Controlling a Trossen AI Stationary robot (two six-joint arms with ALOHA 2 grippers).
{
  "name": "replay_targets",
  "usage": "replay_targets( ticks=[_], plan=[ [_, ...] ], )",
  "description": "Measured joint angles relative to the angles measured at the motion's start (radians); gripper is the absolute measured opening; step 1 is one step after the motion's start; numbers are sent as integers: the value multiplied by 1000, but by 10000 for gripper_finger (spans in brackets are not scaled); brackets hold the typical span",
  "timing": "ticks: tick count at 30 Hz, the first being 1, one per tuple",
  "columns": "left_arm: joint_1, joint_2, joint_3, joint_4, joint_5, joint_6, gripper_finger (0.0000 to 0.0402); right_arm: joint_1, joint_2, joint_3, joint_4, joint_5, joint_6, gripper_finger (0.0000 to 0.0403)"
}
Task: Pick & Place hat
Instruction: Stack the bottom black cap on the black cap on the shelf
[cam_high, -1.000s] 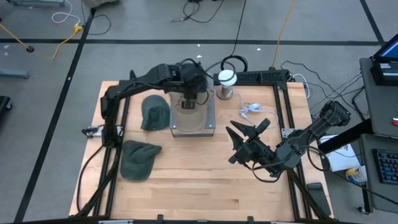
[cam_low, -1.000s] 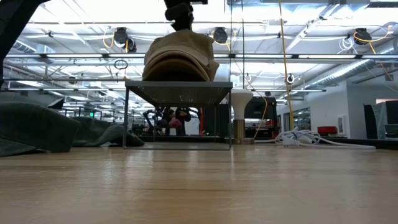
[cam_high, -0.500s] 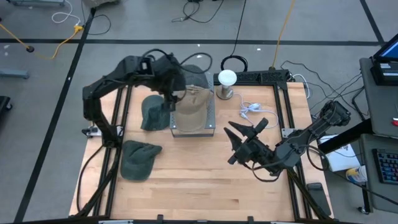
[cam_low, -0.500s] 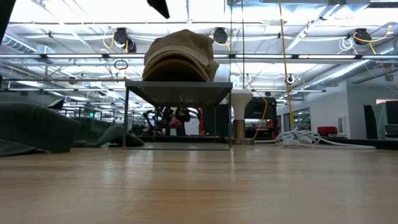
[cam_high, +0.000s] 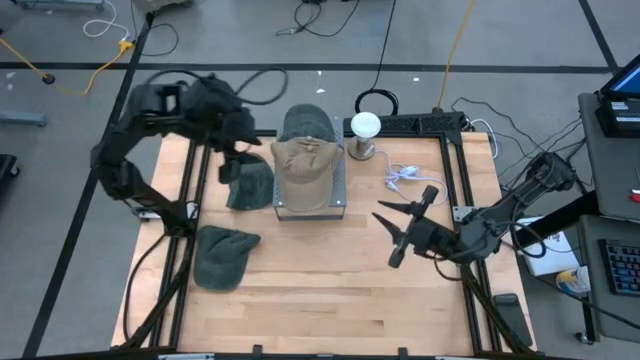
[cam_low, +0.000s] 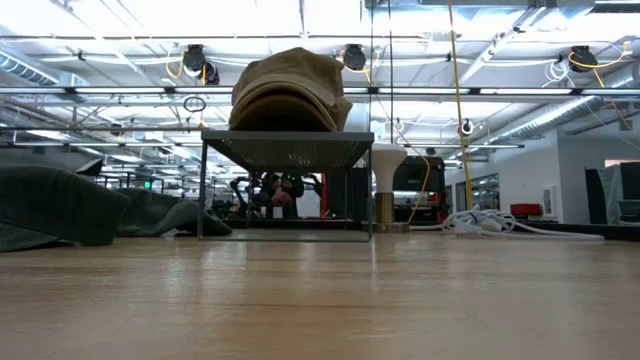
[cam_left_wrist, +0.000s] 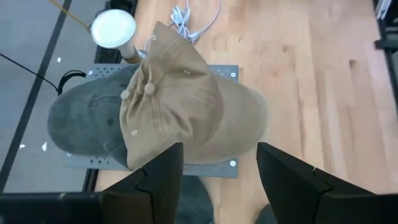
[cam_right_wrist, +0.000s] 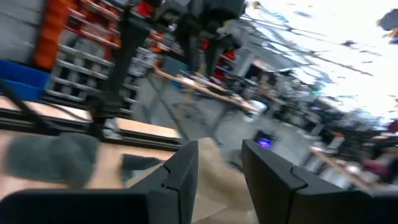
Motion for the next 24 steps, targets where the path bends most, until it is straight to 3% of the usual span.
replay_targets(
  ticks=[5,11,17,24],
  plan=[
    [1,-69,0,-30,1,-60,209,0,-75,-111,-2,-112,107,116],
    [-13,-160,-43,-38,-4,-163,209,-1,-121,-213,62,-112,202,116],
    [-51,-285,-197,-37,-22,-397,209,-1,-125,-249,137,-111,201,116],
    [-186,-399,-438,-38,-117,-714,209,-6,-125,-249,157,-110,201,116]
  ],
)
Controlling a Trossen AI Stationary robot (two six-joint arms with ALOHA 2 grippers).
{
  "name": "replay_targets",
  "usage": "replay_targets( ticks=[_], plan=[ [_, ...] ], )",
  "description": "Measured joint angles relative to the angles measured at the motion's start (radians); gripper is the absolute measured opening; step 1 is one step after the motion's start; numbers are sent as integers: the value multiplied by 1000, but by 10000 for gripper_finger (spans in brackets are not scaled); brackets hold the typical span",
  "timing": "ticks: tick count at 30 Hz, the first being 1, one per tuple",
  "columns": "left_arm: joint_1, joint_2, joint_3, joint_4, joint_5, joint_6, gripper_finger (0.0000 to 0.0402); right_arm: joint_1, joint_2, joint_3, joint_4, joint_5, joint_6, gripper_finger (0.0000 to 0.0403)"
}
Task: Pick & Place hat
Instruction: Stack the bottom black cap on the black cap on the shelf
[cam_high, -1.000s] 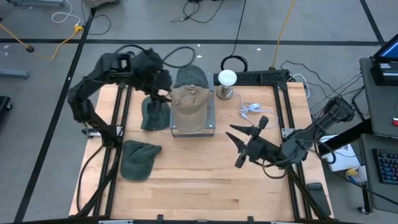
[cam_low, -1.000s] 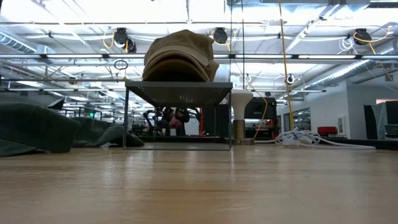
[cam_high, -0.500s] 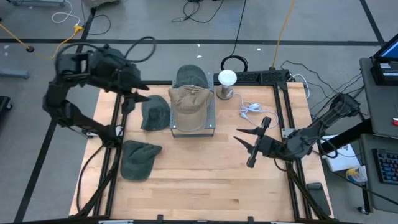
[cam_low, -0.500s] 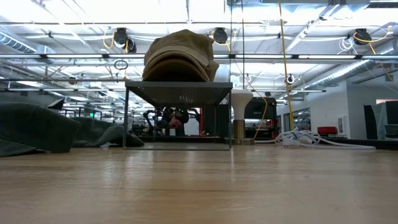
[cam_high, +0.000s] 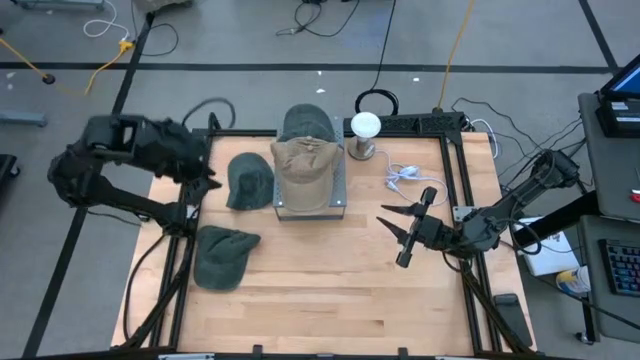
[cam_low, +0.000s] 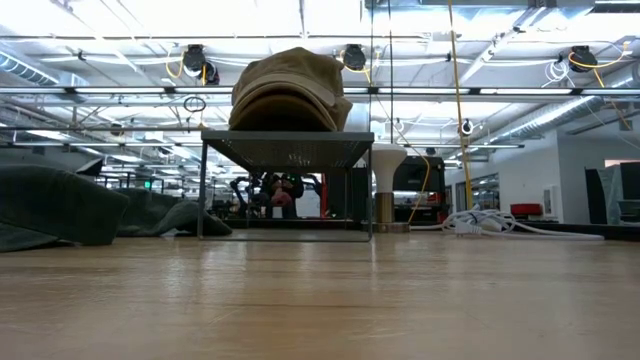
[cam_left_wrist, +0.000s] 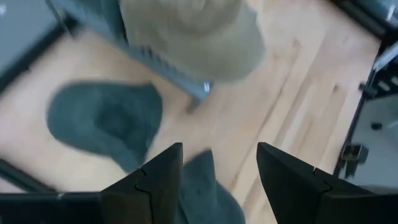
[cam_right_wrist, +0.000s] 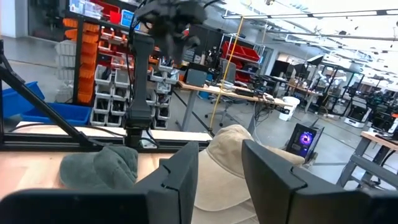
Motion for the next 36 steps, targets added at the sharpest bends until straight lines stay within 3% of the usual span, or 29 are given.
replay_targets(
  ticks=[10,19,28,36],
  plan=[
    [-260,-28,-260,5,1,-224,209,0,0,0,-1,0,-3,116],
    [-565,-24,-437,147,2,-448,209,1,0,0,-2,0,-9,116],
    [-866,79,-486,208,-14,-588,209,1,0,0,-3,-2,-12,116],
    [-1059,185,-486,250,8,-677,209,1,0,0,-2,-3,-3,116]
  ],
)
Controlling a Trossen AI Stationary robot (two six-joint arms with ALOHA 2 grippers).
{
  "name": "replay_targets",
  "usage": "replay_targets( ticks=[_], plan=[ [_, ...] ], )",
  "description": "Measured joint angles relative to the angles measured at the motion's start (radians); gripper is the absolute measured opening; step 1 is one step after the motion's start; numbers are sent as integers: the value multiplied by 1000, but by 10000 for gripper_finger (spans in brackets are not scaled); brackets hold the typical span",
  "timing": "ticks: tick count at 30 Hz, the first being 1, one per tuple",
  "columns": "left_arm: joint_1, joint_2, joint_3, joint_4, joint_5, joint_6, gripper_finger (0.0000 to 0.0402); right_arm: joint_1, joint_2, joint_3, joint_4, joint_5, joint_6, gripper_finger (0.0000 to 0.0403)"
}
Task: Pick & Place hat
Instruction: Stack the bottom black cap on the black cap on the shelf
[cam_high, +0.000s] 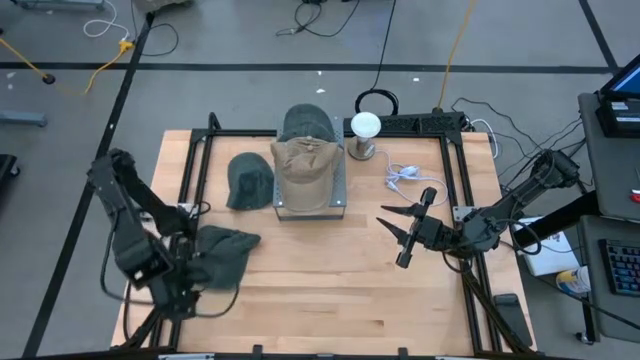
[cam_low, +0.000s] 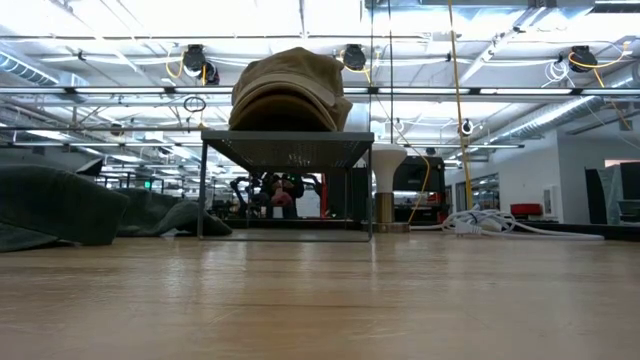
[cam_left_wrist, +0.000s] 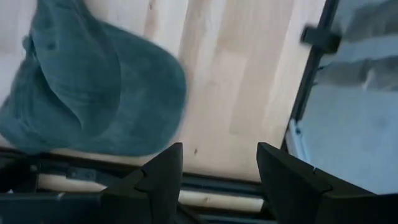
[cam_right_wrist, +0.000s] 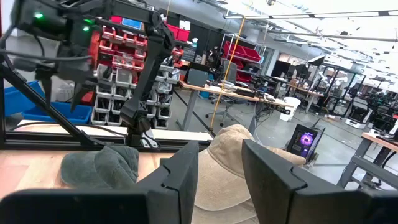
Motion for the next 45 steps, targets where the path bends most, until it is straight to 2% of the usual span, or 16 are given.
replay_targets(
  ticks=[7,18,25,31,38,45],
  plan=[
    [-89,107,0,43,-6,-7,209,0,0,0,0,0,2,116],
    [-98,409,0,-17,-12,-58,209,0,0,0,0,0,-5,116],
    [-94,551,0,-188,-49,-174,209,0,0,0,0,0,-29,116],
    [-95,592,0,-129,-62,-154,209,0,0,0,-18,1,-32,116],
    [-120,591,1,-166,-95,-183,209,0,0,0,-26,2,-32,116],
    [-163,591,0,-122,-112,-102,209,0,0,0,-26,2,-32,116]
  ],
)
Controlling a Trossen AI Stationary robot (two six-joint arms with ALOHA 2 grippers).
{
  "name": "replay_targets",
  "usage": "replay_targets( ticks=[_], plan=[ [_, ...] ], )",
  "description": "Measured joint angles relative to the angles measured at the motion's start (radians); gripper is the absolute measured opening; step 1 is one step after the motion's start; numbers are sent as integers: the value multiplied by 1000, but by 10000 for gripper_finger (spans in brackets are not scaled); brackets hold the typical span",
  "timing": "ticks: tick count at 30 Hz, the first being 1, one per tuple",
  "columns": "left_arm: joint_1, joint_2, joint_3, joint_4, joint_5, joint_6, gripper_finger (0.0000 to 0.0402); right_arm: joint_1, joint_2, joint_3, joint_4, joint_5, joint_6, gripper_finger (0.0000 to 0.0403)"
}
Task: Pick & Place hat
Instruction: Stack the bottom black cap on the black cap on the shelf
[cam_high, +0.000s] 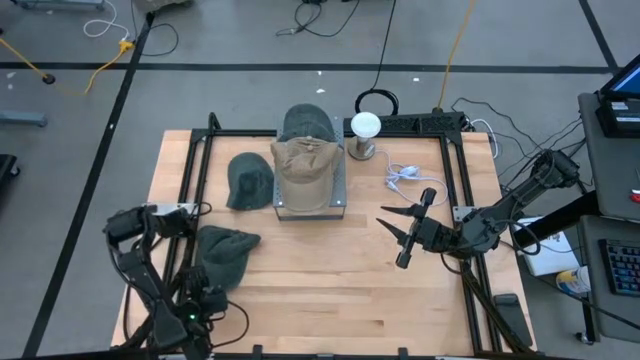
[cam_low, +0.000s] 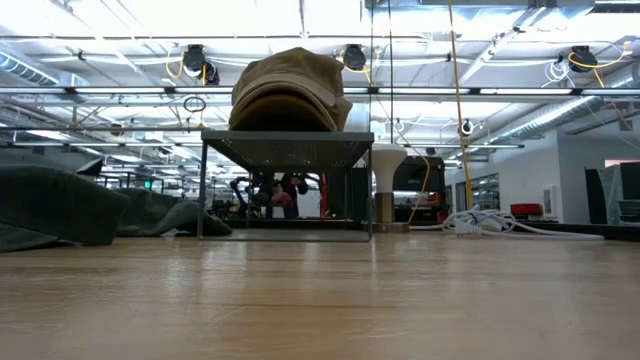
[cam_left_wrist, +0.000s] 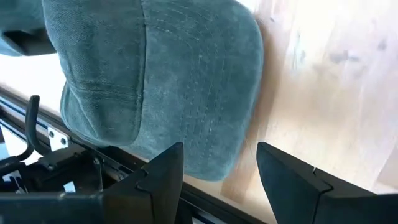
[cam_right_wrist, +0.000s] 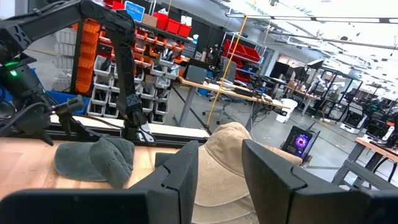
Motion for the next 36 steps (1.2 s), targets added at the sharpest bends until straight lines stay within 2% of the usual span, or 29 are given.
replay_targets(
  ticks=[10,18,23,28,31,36],
  plan=[
    [-41,0,-50,6,-40,-3,209,0,0,0,-3,1,0,116],
    [-30,-1,-115,100,-51,19,209,0,0,0,-3,1,0,116],
    [-5,-2,-158,94,-53,-3,209,0,0,0,-3,1,0,116],
    [26,-2,-214,91,-33,-87,207,0,3,0,-2,1,0,116],
    [44,-2,-239,102,-2,-88,173,0,3,0,-2,1,0,116],
    [56,-2,-243,106,-14,-67,54,0,3,0,-1,1,0,116]
  ],
)
